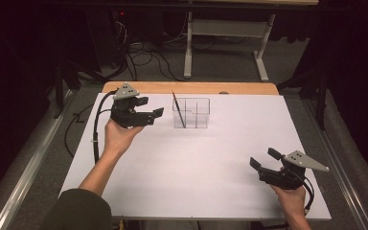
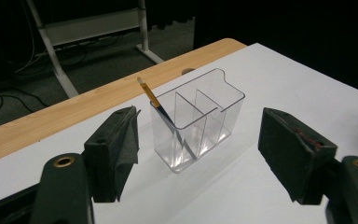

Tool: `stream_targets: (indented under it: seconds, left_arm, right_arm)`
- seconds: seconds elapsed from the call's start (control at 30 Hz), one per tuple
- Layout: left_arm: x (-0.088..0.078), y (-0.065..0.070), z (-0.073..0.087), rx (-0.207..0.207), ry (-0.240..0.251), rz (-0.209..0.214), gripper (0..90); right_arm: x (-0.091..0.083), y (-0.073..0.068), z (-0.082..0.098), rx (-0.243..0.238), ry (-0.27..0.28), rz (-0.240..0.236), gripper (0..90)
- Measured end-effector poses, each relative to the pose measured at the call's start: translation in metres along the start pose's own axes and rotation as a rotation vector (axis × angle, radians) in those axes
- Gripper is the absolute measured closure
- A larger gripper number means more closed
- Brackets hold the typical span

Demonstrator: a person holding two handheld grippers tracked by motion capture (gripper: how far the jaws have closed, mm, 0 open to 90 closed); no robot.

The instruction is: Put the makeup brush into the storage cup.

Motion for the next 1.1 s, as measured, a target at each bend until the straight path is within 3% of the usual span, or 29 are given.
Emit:
stream_targets:
  seconds: [1.1]
  left_arm:
    - [-0.022, -0.002, 0.011, 0.004, 0.014, 0.013, 29.2]
  right_arm:
    - [0.000, 0.000, 0.000, 0.004, 0.002, -0.003, 18.8]
Point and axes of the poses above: each handheld gripper's, and its own axes: x roughly forward along the jaws, z roughly out of its underside, y roughly to its right, the point moved 2 cm from there along x, roughly forward along the jaws, and after that the axes turned 13 degrees about -z, right-handed, at the moved point
